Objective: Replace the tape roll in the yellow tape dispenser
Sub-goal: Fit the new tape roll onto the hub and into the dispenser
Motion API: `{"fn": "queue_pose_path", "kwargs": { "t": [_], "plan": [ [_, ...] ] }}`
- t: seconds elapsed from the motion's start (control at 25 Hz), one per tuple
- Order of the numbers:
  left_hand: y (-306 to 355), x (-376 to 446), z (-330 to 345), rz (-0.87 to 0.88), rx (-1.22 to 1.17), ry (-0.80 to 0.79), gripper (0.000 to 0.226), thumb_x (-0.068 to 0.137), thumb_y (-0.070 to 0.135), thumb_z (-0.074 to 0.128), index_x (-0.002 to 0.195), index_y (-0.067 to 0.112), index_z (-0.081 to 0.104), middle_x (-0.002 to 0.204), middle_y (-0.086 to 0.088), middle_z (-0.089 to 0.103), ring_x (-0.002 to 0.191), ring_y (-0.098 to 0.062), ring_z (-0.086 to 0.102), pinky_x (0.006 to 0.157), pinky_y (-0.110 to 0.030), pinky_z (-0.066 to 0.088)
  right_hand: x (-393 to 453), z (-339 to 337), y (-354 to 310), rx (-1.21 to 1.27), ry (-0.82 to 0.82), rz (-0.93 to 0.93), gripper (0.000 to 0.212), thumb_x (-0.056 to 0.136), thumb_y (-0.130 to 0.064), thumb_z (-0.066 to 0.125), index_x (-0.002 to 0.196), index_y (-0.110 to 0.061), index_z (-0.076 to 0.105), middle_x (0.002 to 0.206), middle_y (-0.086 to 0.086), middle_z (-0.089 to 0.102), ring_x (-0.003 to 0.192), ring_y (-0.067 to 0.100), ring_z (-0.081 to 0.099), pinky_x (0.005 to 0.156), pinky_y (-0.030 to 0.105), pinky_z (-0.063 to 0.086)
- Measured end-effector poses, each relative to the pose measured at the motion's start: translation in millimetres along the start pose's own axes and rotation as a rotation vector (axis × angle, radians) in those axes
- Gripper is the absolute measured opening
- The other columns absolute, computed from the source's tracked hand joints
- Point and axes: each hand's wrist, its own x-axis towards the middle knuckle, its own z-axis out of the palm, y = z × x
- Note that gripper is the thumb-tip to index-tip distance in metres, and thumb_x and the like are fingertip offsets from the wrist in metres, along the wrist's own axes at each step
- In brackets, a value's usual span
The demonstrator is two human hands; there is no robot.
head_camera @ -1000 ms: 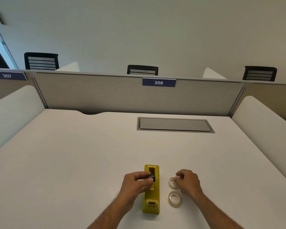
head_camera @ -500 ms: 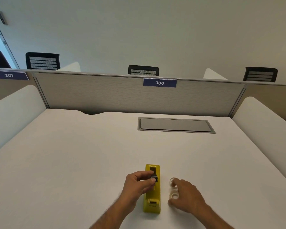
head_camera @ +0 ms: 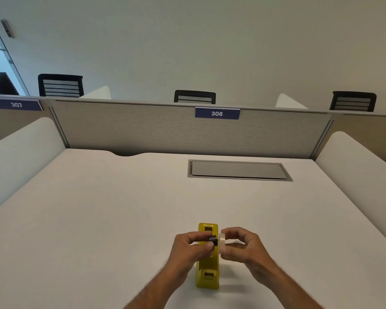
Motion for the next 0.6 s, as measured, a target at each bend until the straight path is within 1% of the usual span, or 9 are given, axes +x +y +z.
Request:
{"fn": "queue_pose_path", "kwargs": {
  "t": [0.08, 0.16, 0.24, 0.4, 0.48, 0.6],
  "plan": [
    [1, 0, -1, 0.014, 0.016, -0.014, 0.027, 0.08, 0.003, 0.075, 0.104, 0.017, 0.077, 0.105, -0.006, 0.076, 0.097, -0.026, 0.072, 0.082, -0.037, 0.06, 1, 2, 0, -0.009, -0.013, -0.006, 0.048, 0.061, -0.017, 0.092, 0.105, -0.015, 0.07, 0.105, 0.008, 0.072, 0.092, 0.034, 0.072, 0.073, 0.037, 0.059],
    [1, -2, -1, 0.029, 0.056, -0.025, 0.027, 0.081, 0.005, 0.075, 0.102, 0.022, 0.078, 0.102, -0.002, 0.077, 0.097, -0.024, 0.072, 0.08, -0.033, 0.06, 1, 5, 1, -0.014, -0.022, -0.015, 0.048, 0.063, -0.019, 0.092, 0.106, -0.016, 0.07, 0.106, 0.008, 0.072, 0.094, 0.035, 0.071, 0.075, 0.039, 0.059],
    [2, -2, -1, 0.035, 0.104, -0.021, 0.027, 0.082, 0.008, 0.075, 0.1, 0.027, 0.078, 0.102, 0.004, 0.077, 0.098, -0.021, 0.071, 0.083, -0.033, 0.059, 1, 7, 1, -0.011, -0.021, -0.015, 0.051, 0.062, -0.021, 0.093, 0.106, -0.017, 0.07, 0.106, 0.008, 0.072, 0.095, 0.035, 0.071, 0.076, 0.041, 0.06],
    [3, -3, 0, 0.036, 0.15, -0.035, 0.029, 0.083, 0.009, 0.075, 0.096, 0.035, 0.078, 0.101, 0.005, 0.077, 0.1, -0.021, 0.071, 0.087, -0.032, 0.058, 0, 7, 3, 0.01, -0.004, -0.021, 0.053, 0.059, -0.02, 0.094, 0.106, -0.015, 0.07, 0.105, 0.01, 0.072, 0.094, 0.036, 0.071, 0.076, 0.042, 0.06],
    [4, -3, -1, 0.032, 0.175, -0.029, 0.029, 0.083, 0.009, 0.075, 0.096, 0.035, 0.078, 0.102, 0.004, 0.077, 0.101, -0.022, 0.07, 0.092, -0.038, 0.057, 0, 8, 4, 0.004, 0.004, -0.022, 0.052, 0.058, -0.02, 0.095, 0.104, -0.015, 0.07, 0.104, 0.01, 0.072, 0.093, 0.036, 0.072, 0.076, 0.044, 0.06],
    [4, -3, -1, 0.015, 0.201, -0.023, 0.027, 0.082, 0.007, 0.075, 0.1, 0.028, 0.078, 0.104, 0.0, 0.077, 0.103, -0.025, 0.069, 0.099, -0.046, 0.053, -1, 11, 4, -0.014, 0.014, -0.02, 0.052, 0.057, -0.02, 0.095, 0.104, -0.016, 0.071, 0.103, 0.01, 0.072, 0.093, 0.034, 0.072, 0.078, 0.047, 0.061]
  ]
}}
